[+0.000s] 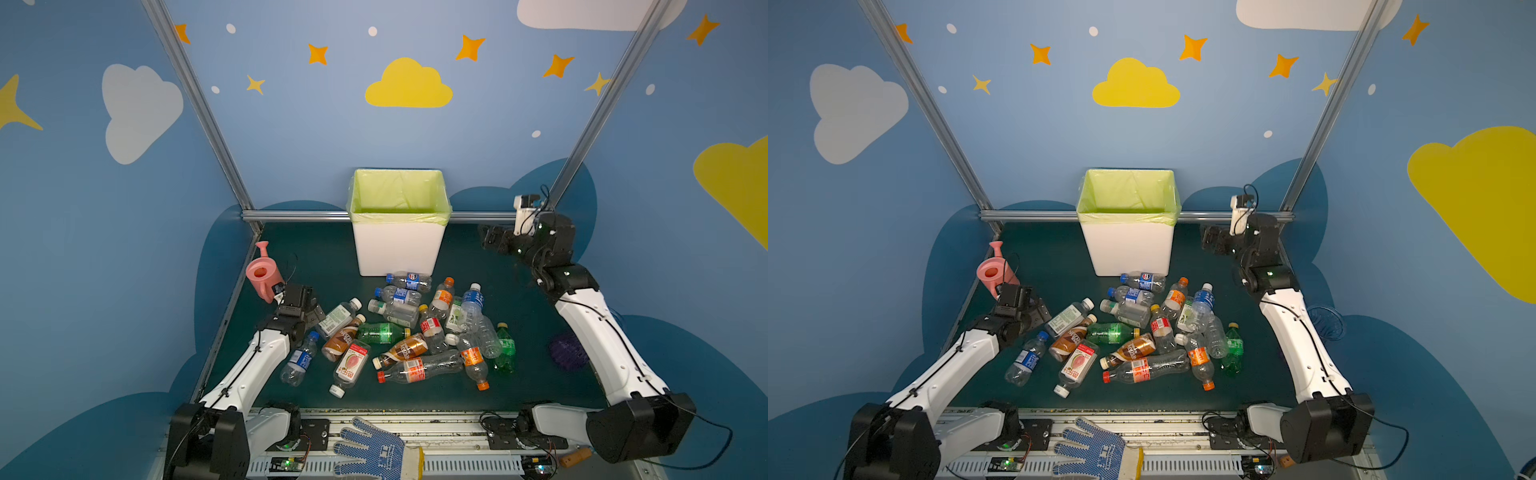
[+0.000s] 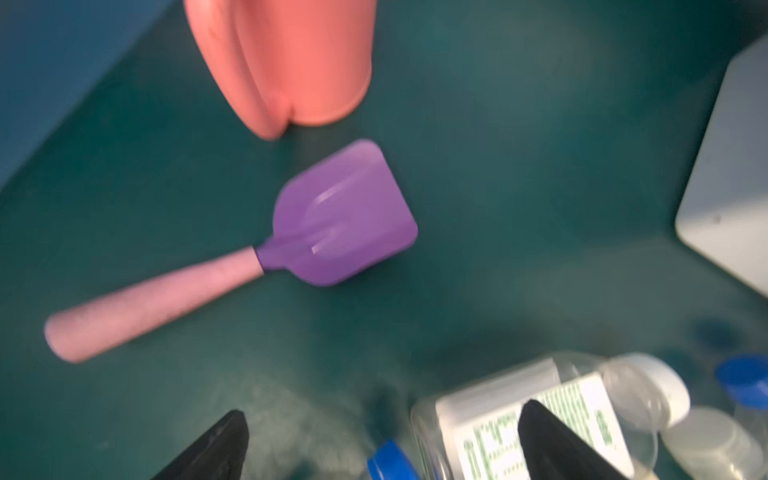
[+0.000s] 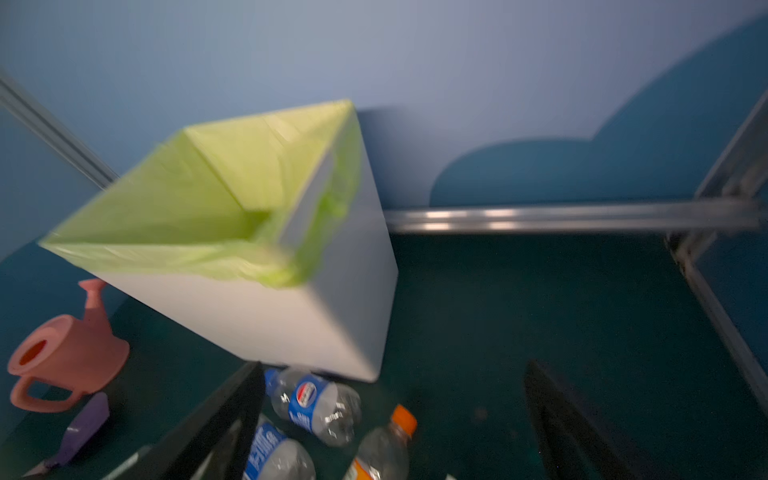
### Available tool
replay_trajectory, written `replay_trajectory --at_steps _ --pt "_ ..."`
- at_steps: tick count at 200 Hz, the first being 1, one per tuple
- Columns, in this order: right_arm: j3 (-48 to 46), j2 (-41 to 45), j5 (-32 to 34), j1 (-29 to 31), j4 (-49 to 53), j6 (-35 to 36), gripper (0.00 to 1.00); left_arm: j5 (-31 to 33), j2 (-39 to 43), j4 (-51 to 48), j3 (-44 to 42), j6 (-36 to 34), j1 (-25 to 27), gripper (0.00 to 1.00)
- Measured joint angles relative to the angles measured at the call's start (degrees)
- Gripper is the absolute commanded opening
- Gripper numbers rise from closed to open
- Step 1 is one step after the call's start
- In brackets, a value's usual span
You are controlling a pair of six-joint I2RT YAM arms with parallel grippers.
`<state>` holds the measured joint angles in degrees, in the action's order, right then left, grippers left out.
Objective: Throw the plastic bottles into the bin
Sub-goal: 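Grasp the blue-cap bottle with the left gripper while the right arm draws back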
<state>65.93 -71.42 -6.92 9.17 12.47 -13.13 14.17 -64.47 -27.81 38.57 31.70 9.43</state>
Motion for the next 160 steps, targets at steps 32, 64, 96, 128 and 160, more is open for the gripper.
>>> replay_trajectory --at_steps 32,64,96,128,160 --pt "-12.07 6.80 -0.17 -3.98 2.38 -4.83 0.96 0.52 -0.04 -6.51 0.13 2.38 4.26 1.00" --pt "-16.44 13.09 -0.17 -7.82 2.99 -8.17 0.96 0.50 0.13 -12.44 0.22 4.66 5.77 1.00" --pt "-19.76 14.38 -1.05 -9.81 2.82 -10.82 0.96 0.70 2.51 -16.22 0.22 5.90 6.38 1.00" --pt "-20.33 13.57 -1.66 -11.61 3.74 -12.66 0.96 0.72 2.25 -18.75 0.20 7.52 6.45 1.00" --pt "-20.65 13.62 -1.68 -13.35 4.87 -14.14 0.96 0.15 2.03 -19.15 -0.07 8.66 6.51 1.00"
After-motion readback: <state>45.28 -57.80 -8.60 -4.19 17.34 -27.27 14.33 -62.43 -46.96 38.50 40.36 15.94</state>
